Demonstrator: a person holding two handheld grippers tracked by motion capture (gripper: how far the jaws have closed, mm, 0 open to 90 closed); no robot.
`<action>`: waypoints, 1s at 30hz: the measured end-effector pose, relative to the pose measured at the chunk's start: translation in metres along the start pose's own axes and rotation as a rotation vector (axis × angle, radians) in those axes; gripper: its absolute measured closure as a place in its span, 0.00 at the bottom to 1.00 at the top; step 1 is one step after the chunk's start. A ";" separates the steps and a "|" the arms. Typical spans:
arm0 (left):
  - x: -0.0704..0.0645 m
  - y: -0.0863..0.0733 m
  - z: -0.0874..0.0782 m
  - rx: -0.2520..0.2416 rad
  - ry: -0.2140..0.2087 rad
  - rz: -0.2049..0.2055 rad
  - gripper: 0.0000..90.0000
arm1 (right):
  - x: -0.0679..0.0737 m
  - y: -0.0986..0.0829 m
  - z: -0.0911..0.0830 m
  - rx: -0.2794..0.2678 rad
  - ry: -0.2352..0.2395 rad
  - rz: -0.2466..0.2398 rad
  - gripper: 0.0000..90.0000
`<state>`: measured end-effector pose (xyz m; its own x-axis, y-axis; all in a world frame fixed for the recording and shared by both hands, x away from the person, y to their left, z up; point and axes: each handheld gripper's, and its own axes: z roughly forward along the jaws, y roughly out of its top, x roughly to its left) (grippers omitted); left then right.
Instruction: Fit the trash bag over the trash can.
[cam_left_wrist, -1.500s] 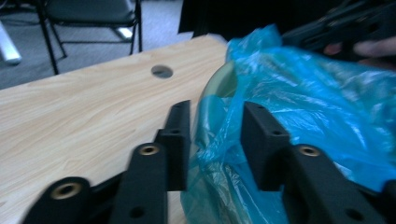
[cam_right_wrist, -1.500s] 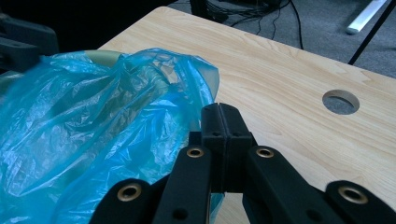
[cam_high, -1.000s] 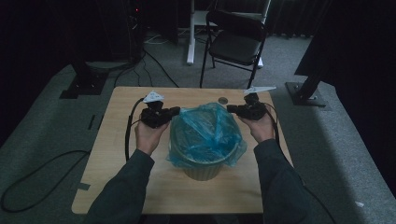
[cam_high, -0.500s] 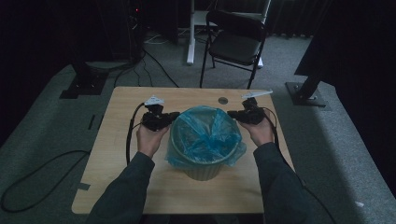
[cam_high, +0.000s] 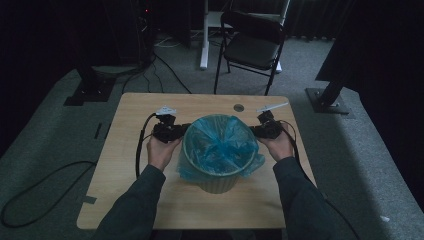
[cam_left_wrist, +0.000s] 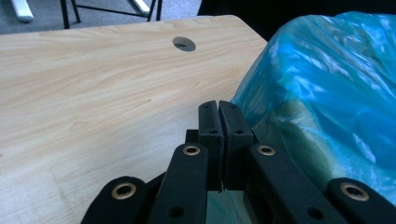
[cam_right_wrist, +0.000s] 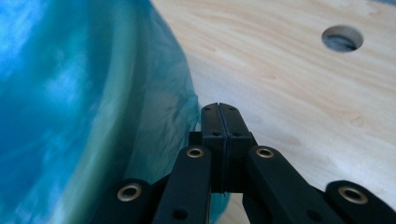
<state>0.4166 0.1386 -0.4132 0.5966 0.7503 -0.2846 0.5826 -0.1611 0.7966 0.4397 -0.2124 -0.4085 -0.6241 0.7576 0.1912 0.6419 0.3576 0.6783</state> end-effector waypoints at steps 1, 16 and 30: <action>0.000 -0.001 0.000 0.004 -0.002 -0.003 0.99 | 0.000 -0.001 0.000 0.004 0.001 -0.001 1.00; 0.008 -0.005 -0.040 -0.078 0.023 0.000 0.74 | 0.010 -0.029 -0.051 -0.118 -0.010 -0.014 0.76; -0.014 0.008 -0.064 -0.117 -0.027 0.095 0.70 | 0.027 -0.065 -0.078 -0.178 -0.028 -0.052 0.70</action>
<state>0.3782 0.1676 -0.3687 0.6614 0.7175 -0.2184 0.4555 -0.1529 0.8770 0.3461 -0.2575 -0.3915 -0.6404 0.7562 0.1346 0.5187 0.2965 0.8019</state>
